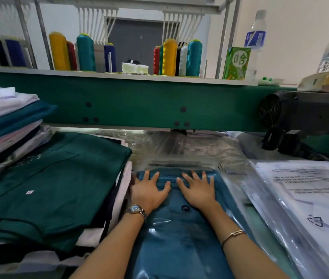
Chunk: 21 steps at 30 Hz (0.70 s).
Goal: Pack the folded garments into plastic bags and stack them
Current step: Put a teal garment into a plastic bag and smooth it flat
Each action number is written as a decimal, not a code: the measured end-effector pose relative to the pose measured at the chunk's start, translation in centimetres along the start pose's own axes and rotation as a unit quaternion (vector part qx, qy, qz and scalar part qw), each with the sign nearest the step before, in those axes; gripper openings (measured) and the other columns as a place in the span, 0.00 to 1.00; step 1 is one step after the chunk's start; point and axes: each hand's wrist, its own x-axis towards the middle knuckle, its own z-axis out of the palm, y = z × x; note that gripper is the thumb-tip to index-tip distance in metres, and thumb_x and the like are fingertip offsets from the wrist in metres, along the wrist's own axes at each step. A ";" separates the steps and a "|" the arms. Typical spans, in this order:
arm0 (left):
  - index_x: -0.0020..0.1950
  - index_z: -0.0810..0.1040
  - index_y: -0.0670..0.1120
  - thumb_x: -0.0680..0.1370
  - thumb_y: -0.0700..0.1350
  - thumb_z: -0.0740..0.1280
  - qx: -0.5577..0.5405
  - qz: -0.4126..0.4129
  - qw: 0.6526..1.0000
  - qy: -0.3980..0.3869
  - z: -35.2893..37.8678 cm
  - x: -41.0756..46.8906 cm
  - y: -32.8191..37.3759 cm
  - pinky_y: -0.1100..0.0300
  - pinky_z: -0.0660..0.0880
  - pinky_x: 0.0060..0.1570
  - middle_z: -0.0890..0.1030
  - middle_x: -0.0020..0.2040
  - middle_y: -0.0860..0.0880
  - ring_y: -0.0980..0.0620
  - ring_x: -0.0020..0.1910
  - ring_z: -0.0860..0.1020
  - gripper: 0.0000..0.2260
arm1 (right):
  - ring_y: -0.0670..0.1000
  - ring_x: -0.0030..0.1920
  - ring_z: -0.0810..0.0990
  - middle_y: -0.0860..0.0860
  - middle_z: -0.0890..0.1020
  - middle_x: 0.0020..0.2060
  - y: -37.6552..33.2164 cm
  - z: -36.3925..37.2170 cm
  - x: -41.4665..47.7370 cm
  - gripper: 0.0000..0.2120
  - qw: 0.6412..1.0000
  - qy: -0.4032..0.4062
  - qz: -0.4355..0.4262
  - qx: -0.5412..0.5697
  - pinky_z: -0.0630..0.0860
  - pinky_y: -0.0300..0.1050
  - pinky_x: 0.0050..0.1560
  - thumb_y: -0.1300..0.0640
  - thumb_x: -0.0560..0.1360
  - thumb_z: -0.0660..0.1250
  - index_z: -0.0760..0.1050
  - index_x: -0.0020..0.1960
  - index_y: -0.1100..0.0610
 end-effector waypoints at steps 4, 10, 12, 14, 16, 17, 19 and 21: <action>0.78 0.60 0.55 0.76 0.71 0.51 0.006 -0.014 1.000 0.007 -0.2 -0.1 0.0 0.49 0.65 0.67 0.54 0.80 0.50 0.37 0.75 0.57 0.34 | 0.61 0.77 0.42 0.52 0.53 0.78 1.5 -0.4 -0.3 0.31 0.998 0.017 0.066 -0.006 0.37 0.61 0.75 0.33 0.77 0.40 0.54 0.77 0.42; 0.77 0.61 0.53 0.78 0.68 0.52 -0.042 -0.014 0.999 0.021 0.1 -0.1 -0.4 0.49 0.60 0.72 0.54 0.80 0.49 0.38 0.75 0.57 0.32 | 0.66 0.76 0.48 0.70 0.52 0.74 2.3 -1.2 -0.9 0.34 0.975 0.055 0.214 -0.008 0.40 0.59 0.75 0.40 0.80 0.43 0.50 0.78 0.61; 0.78 0.61 0.52 0.80 0.65 0.52 -0.071 -0.016 0.997 0.030 -0.1 -0.3 -0.4 0.50 0.61 0.71 0.53 0.80 0.47 0.38 0.76 0.56 0.29 | 0.67 0.75 0.52 0.72 0.56 0.73 2.0 -1.6 -1.3 0.33 0.964 0.110 0.236 0.044 0.43 0.59 0.75 0.43 0.80 0.47 0.54 0.76 0.67; 0.78 0.59 0.49 0.82 0.61 0.51 -0.053 -0.014 0.996 0.068 -0.6 -0.8 -0.1 0.51 0.61 0.71 0.51 0.80 0.43 0.39 0.76 0.57 0.28 | 0.66 0.74 0.55 0.71 0.59 0.72 1.5 -2.1 -2.1 0.30 0.955 0.183 0.215 0.091 0.48 0.60 0.75 0.48 0.80 0.52 0.57 0.75 0.68; 0.80 0.54 0.45 0.83 0.58 0.49 0.037 0.021 0.993 0.114 -1.3 -1.5 0.5 0.49 0.54 0.76 0.46 0.80 0.39 0.40 0.78 0.52 0.28 | 0.65 0.74 0.57 0.68 0.61 0.72 0.9 -2.7 -2.8 0.28 0.950 0.237 0.176 0.097 0.51 0.60 0.75 0.52 0.79 0.56 0.58 0.74 0.67; 0.80 0.50 0.44 0.83 0.57 0.49 0.077 0.050 0.989 0.117 -1.6 -2.1 1.0 0.47 0.49 0.77 0.43 0.79 0.38 0.40 0.79 0.47 0.29 | 0.64 0.73 0.59 0.67 0.63 0.72 0.6 -3.1 -3.2 0.27 0.953 0.243 0.155 0.094 0.52 0.59 0.75 0.54 0.79 0.57 0.59 0.74 0.66; 0.80 0.42 0.41 0.83 0.56 0.53 0.106 0.098 0.987 0.063 -2.4 -3.6 2.5 0.44 0.43 0.77 0.33 0.77 0.38 0.40 0.78 0.40 0.34 | 0.62 0.71 0.63 0.64 0.68 0.69 -0.2 -3.8 -3.6 0.24 0.962 0.220 0.113 0.112 0.53 0.57 0.74 0.56 0.79 0.55 0.62 0.72 0.66; 0.78 0.36 0.40 0.82 0.55 0.56 0.071 0.113 0.990 -0.043 -3.1 -5.8 4.3 0.43 0.40 0.76 0.25 0.73 0.38 0.38 0.77 0.35 0.37 | 0.61 0.70 0.64 0.63 0.70 0.68 -1.4 -4.4 -4.3 0.20 0.974 0.149 0.074 0.155 0.56 0.58 0.72 0.57 0.81 0.51 0.65 0.69 0.65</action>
